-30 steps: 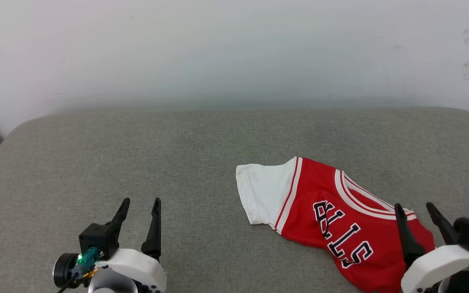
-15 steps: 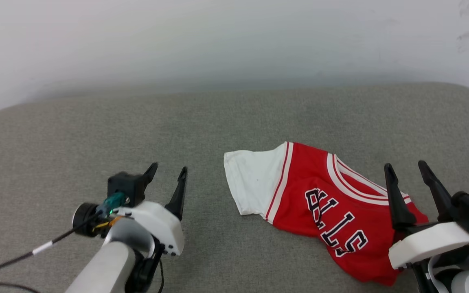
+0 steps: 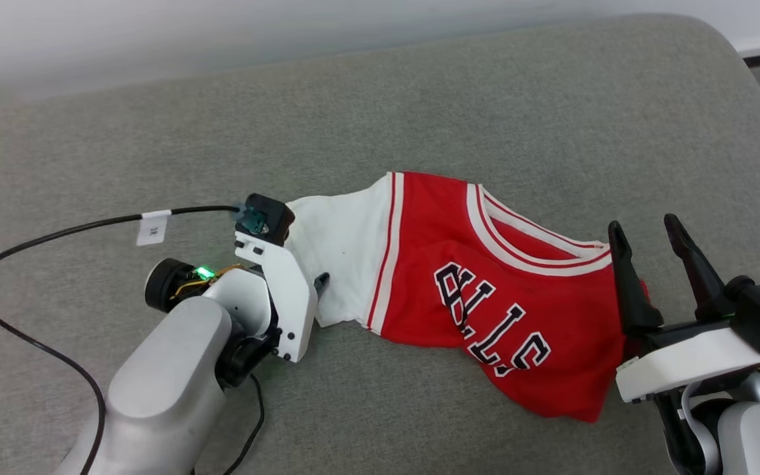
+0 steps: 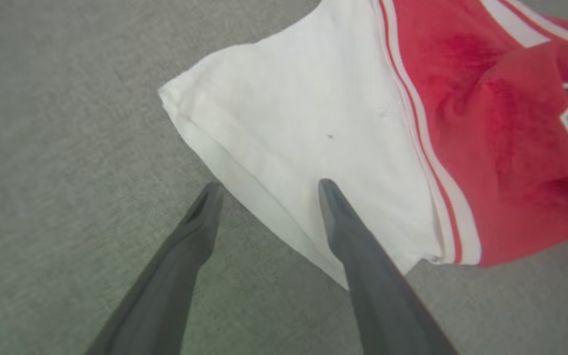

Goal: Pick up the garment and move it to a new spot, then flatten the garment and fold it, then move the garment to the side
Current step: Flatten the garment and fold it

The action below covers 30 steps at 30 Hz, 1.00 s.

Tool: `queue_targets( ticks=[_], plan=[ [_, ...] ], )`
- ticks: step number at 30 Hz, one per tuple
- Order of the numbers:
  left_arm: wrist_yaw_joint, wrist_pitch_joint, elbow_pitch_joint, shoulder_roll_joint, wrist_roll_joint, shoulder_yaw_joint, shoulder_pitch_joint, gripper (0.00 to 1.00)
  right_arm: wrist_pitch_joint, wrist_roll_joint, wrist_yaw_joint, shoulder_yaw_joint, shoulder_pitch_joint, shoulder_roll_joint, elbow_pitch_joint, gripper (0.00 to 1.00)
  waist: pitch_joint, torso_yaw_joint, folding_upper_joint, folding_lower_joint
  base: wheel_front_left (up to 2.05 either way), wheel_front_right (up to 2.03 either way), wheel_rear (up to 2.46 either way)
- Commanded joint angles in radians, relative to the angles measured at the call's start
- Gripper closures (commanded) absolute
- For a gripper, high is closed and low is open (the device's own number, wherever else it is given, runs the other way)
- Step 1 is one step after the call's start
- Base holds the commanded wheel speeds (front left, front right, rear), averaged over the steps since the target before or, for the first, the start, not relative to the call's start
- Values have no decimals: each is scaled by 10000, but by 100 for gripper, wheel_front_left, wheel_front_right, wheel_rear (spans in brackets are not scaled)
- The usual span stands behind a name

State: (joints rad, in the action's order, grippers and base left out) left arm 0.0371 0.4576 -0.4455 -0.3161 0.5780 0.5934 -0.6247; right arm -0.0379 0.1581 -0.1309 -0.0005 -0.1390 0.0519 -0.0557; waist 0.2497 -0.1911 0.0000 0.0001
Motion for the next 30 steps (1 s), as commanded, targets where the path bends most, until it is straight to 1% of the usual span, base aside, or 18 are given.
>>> queue_targets(
  ticks=[1, 3, 6, 7, 8, 9, 11, 14, 18, 21, 26, 30],
  plan=[
    [62, 470, -295, -51, 26, 147, -188, 0, -105, 107, 3, -45, -78, -25, 90, 0, 393, -410, 0, -1, 0, 0, 0],
    [164, 1319, -751, -55, 135, 428, -132, 0, -171, 137, 3, -62, -56, -29, 172, 0, 458, -467, 0, -1, 0, 0, 0],
    [254, 2237, -1169, -9, 174, 824, 32, 0, -232, 181, 3, -94, -33, -26, 257, 0, 520, -490, 0, -1, 0, 0, 0],
    [296, 2411, -1235, 46, 204, 933, 81, 45, -254, 208, 3, -93, -29, -26, 272, 0, 532, -482, 0, -1, 0, 0, 0],
    [334, 2466, -1248, 92, 179, 1026, 110, 74, -266, 229, 3, -91, -33, -26, 294, 0, 534, -471, 0, -1, 0, 0, 0],
    [349, 2421, -1226, 143, 138, 1082, 119, 100, -248, 248, 3, -98, -52, -26, 325, 0, 526, -447, 0, -1, 0, 0, 0],
    [265, 2003, -1088, 180, -4, 1077, 91, 100, -229, 240, 3, -137, -84, -26, 386, 0, 462, -368, 0, -1, 0, 0, 0],
    [55, 1066, -784, 104, -303, 918, -110, 100, -161, 179, 3, -205, -42, -25, 431, 0, 214, -167, 0, -1, 0, 0, 0],
    [-395, -195, -279, -30, -535, 547, -67, 100, 7, 73, 3, -399, 127, -25, 446, 0, -277, 269, 0, -1, 0, 0, 0],
    [-770, -857, 297, -161, -544, 311, 389, 100, 159, 62, 3, -545, 315, -25, 395, 0, -657, 665, 0, -1, 0, 0, 0],
    [-1494, -1425, 1623, -799, -382, -186, 1681, 100, 482, 32, 3, -824, 742, -22, 243, 0, -1266, 1336, 0, -1, 0, 0, 0],
    [-2219, -1533, 2695, -1413, -198, -568, 3177, 100, 718, 45, 3, -1000, 1086, -22, 86, 0, -1610, 1785, 0, -1, 0, 0, 0]
  ],
)
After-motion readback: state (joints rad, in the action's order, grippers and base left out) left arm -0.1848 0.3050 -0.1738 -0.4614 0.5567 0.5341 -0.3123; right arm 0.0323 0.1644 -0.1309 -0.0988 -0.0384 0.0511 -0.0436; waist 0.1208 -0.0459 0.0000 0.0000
